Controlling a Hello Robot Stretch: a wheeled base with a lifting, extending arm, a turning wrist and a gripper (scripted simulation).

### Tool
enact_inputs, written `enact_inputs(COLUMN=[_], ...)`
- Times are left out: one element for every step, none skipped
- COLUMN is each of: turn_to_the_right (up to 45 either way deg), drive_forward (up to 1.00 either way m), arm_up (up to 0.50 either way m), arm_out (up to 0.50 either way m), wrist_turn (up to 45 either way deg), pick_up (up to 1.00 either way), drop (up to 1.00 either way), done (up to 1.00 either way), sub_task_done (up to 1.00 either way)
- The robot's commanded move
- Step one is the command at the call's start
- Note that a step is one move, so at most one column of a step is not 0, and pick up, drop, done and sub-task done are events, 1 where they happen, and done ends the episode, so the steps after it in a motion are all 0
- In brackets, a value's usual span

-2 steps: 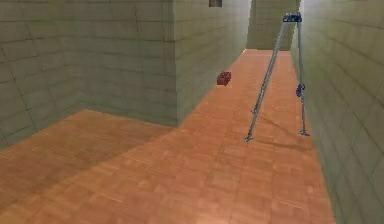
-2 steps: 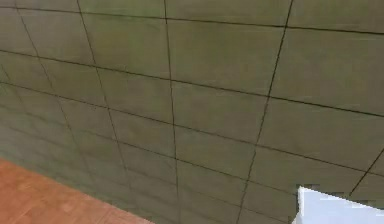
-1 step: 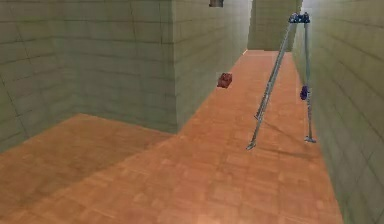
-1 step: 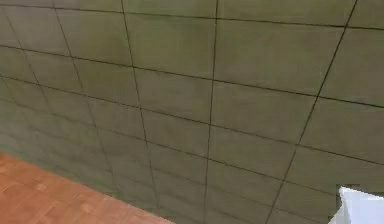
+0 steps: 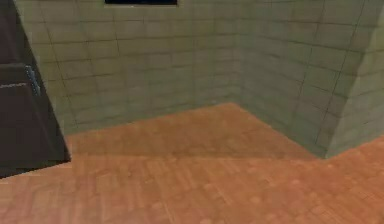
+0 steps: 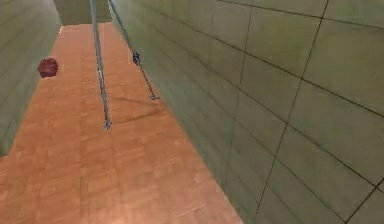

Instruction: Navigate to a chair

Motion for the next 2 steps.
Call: enact_inputs(turn_to_the_right=[-39.0,0.0], drive_forward=[0.00,0.90], arm_up=[0.00,0.00], arm_out=[0.00,0.00], wrist_turn=[0.0,0.0], pick_up=[0.00,0.00], drop=[0.00,0.00], done=[0.00,0.00], sub_task_done=[0.00,0.00])
